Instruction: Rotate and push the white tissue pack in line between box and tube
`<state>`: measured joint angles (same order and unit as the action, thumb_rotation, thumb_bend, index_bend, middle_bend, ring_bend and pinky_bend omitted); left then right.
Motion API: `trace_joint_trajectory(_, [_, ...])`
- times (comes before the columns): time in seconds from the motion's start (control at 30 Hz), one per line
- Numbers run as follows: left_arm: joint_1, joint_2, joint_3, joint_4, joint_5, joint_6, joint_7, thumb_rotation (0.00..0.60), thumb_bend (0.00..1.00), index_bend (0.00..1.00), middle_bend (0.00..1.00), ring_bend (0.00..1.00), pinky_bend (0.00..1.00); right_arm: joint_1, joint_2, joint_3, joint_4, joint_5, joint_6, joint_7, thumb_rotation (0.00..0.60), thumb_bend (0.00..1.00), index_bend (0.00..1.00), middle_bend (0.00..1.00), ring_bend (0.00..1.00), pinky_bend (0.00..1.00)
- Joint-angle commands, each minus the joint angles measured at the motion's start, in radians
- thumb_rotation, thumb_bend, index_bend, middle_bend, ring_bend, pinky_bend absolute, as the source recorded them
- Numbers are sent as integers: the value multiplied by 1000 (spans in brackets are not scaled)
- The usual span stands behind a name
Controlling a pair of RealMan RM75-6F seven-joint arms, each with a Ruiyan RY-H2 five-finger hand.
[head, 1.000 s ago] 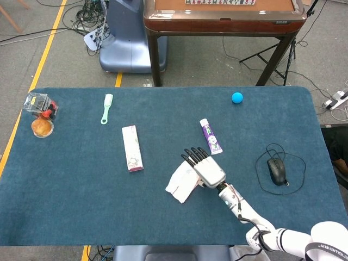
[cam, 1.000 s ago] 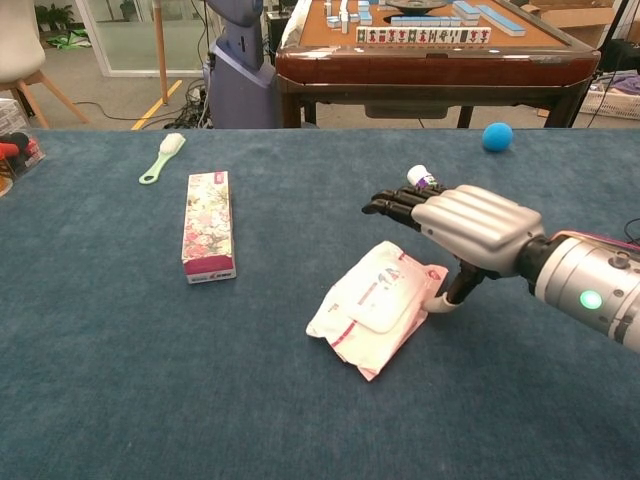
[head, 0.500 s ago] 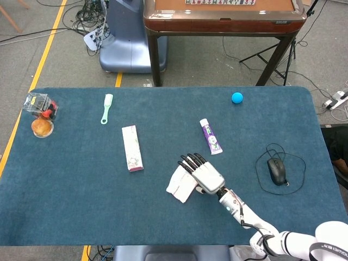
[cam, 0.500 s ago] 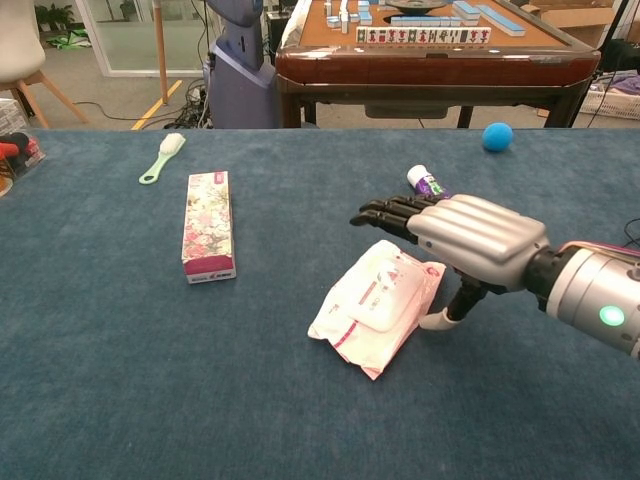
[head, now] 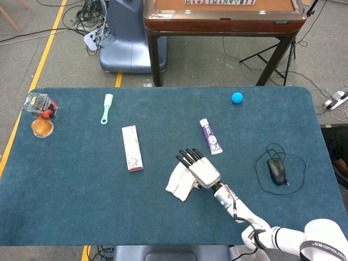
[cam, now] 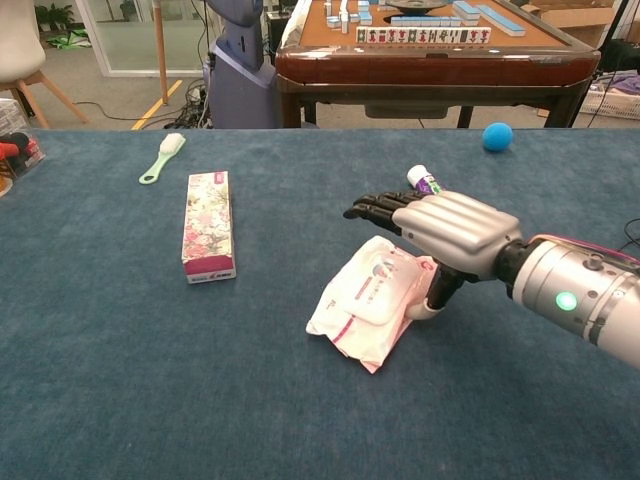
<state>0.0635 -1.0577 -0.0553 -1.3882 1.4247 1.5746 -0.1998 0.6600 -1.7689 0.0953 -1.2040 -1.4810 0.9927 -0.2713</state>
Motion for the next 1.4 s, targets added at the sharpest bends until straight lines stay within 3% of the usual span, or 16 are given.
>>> trace_joint_trajectory(0.03, [5, -1, -2, 5, -4, 3, -6, 600, 335, 441, 364, 259, 421, 7, -10, 6, 13, 8, -5, 1, 600, 0, 0, 7, 0, 112])
trace_joint_trajectory(1.4, [22, 12, -6, 24, -12, -6, -39, 600, 335, 442, 365, 259, 422, 152, -134, 163, 254, 167, -78, 66, 600, 0, 0, 10, 0, 112])
